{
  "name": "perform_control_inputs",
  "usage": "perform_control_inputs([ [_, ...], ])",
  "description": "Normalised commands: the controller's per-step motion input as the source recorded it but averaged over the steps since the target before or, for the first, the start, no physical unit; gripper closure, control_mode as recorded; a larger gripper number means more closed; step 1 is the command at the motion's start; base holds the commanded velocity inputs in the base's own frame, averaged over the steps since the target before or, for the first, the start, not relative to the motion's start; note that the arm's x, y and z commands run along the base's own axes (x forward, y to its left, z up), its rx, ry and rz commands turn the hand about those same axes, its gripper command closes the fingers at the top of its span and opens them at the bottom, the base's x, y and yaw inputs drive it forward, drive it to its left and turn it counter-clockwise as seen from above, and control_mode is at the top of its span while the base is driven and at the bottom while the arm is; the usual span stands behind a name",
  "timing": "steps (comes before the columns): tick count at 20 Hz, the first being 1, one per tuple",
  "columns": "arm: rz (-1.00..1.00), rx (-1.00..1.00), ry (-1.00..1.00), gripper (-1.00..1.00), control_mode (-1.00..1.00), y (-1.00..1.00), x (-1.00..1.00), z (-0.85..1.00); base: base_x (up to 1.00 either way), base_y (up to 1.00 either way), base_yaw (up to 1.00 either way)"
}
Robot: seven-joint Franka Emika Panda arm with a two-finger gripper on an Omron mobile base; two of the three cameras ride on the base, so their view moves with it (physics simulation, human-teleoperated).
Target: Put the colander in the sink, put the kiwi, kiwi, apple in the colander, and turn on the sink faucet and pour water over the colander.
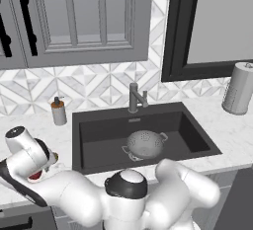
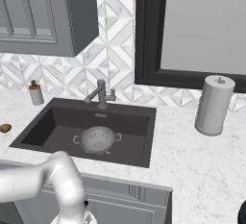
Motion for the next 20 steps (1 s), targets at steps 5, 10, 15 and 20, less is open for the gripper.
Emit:
perform_control_inputs([
  [5,-0.01,-0.06,0.05,-1.0,-1.0,0.19,0.33,-0.27,0.0,0.0,0.0],
  [10,-0.03,-0.03,0.03,1.0,-1.0,0.01,0.09,-0.28,0.0,0.0,0.0],
  [15,-0.08,0.0,0.01,1.0,-1.0,-0.05,-0.29,-0.3,0.0,0.0,0.0],
  [20,-0.15,0.14,-0.17,1.0,-1.0,-0.39,-0.55,0.08,0.0,0.0,0.0],
])
